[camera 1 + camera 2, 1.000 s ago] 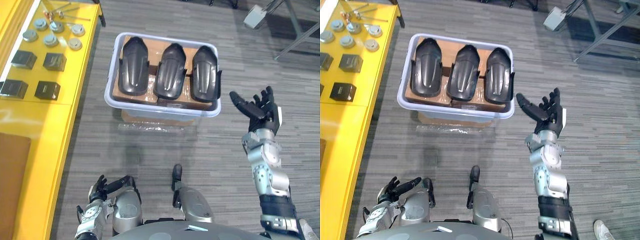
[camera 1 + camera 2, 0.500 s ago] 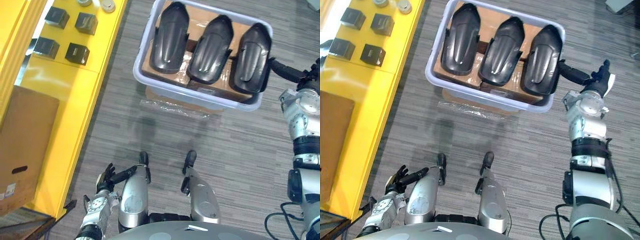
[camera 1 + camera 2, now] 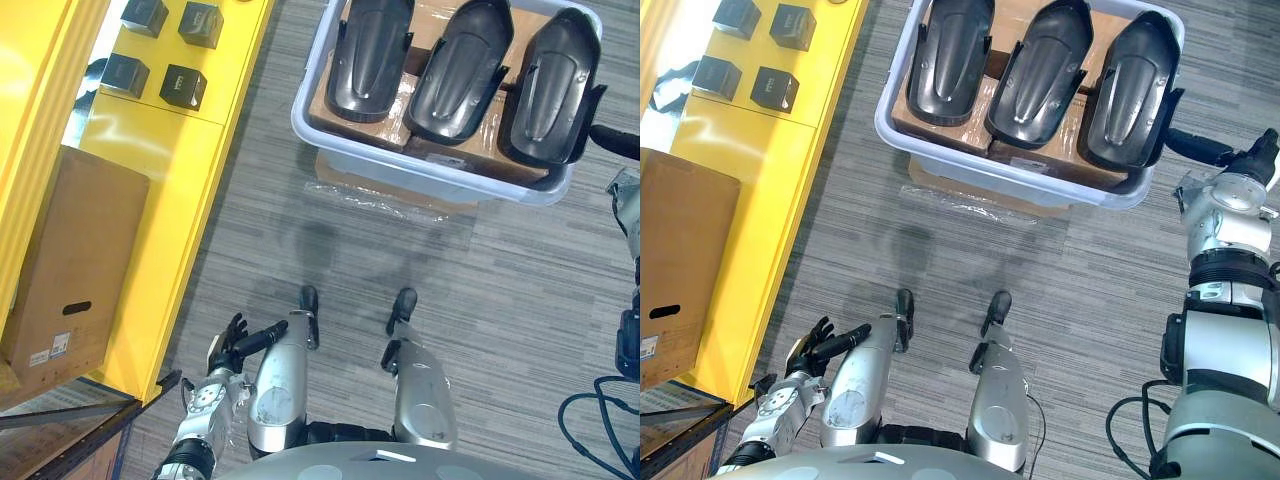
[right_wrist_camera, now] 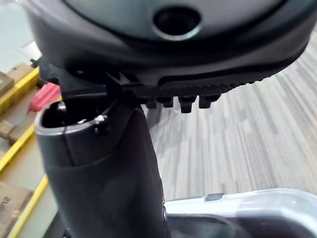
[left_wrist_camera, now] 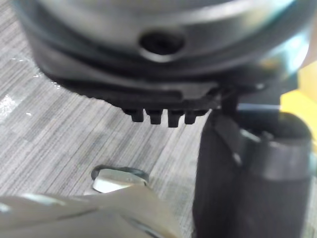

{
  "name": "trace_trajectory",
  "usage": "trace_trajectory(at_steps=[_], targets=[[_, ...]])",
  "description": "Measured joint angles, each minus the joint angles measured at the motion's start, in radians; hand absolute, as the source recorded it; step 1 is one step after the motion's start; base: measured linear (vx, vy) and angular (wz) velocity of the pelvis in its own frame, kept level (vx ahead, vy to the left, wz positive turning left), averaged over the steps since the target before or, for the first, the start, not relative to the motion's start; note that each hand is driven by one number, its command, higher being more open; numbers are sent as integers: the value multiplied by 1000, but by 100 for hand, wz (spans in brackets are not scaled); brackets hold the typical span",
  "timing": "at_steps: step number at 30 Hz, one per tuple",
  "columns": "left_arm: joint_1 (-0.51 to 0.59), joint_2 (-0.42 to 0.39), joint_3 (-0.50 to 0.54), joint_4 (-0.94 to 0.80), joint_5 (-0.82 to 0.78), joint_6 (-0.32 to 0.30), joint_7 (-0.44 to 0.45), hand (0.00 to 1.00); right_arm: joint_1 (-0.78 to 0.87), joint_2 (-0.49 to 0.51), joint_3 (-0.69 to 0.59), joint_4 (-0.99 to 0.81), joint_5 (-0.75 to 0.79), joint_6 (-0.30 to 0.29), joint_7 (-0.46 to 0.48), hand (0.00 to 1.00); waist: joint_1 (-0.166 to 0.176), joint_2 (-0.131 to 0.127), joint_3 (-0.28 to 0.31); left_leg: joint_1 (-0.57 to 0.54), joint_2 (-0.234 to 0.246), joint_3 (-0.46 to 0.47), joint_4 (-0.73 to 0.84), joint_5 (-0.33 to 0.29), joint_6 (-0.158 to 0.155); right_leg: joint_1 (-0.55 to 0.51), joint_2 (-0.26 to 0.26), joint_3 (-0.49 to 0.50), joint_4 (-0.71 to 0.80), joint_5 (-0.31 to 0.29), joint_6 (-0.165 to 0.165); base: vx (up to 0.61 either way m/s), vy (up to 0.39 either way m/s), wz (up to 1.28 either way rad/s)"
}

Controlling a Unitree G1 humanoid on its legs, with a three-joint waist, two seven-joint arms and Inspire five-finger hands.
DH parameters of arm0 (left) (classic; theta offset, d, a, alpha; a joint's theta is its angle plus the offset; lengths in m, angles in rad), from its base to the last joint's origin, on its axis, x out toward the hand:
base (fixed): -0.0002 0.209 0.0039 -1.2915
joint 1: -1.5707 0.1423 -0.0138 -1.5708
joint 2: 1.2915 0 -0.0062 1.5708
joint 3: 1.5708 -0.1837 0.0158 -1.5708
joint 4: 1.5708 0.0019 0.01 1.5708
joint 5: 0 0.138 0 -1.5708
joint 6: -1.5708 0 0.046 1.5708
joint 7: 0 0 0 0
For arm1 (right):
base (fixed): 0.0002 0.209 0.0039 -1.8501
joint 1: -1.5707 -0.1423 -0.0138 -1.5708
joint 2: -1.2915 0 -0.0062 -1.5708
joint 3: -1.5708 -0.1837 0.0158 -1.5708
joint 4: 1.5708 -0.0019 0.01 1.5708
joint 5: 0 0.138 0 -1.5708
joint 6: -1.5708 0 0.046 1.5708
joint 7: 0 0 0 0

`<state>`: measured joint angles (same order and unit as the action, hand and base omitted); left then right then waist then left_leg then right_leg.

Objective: Walk over and take three plastic housings, then place them on the shelf

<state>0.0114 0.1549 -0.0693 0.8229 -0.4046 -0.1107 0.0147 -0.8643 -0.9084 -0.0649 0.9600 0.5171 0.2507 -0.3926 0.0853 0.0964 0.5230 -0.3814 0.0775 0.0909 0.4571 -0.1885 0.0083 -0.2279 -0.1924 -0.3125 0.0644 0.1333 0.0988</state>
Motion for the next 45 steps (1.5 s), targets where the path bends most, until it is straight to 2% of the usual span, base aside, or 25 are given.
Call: trace_trajectory(at_steps=[8,12,17,22,25,30,33,42,45], targets=[[-5,1,-20,7,-30,-3,-6,100,-17,-6,0,72,0,42,24,100,-2,13,0,-17,0,-7,-9,19,-3,-29,-2,-7,24,-5,-7,-28,-3,3],[-8,-1,-45,7,-32,-20,-7,100,-35,-28,0,119,0,42,45,100,2,34,0,-33,-7,-9,-14,28,1,-50,-12,-9,41,-10,-6,-47,15,4],[-10,-1,-56,8,-39,-21,-7,100,-48,-35,-1,141,-1,41,60,100,2,44,1,-38,-13,-19,-22,39,0,-61,-20,-12,60,-19,-7,-45,12,7],[-11,-1,-61,9,-62,-23,-10,100,-54,-38,18,142,-2,9,61,100,9,47,1,-57,-14,-26,-23,49,-2,-82,-22,-14,75,-21,-10,-22,4,3],[-11,-1,-65,10,-61,-35,-11,100,-55,-38,39,125,-34,-40,58,100,9,47,1,-59,-14,-27,-22,51,-1,-84,-22,-14,76,-21,-10,0,0,0],[-11,-1,-67,10,-61,-41,-16,100,-55,-39,39,1,-133,-111,42,100,7,47,1,-59,-14,-27,-21,51,-1,-84,-22,-14,77,-21,-10,0,0,0],[-11,0,-67,10,-61,-40,-15,100,-56,-43,39,-58,-157,-130,41,100,7,47,1,-59,-13,-26,-16,51,-1,-84,-22,-14,77,-21,-10,0,0,0],[-11,1,-65,3,-60,-37,-16,100,-58,-74,55,-124,-156,-127,42,100,11,43,3,-56,-4,-16,-5,48,-1,-82,-18,-7,90,-22,-13,-20,7,-2],[-11,1,-65,3,-60,-35,-16,100,-58,-74,59,-117,-140,-97,62,100,15,43,3,-54,2,-14,-7,49,-3,-84,-13,-5,90,-23,-14,-24,-2,-3]])
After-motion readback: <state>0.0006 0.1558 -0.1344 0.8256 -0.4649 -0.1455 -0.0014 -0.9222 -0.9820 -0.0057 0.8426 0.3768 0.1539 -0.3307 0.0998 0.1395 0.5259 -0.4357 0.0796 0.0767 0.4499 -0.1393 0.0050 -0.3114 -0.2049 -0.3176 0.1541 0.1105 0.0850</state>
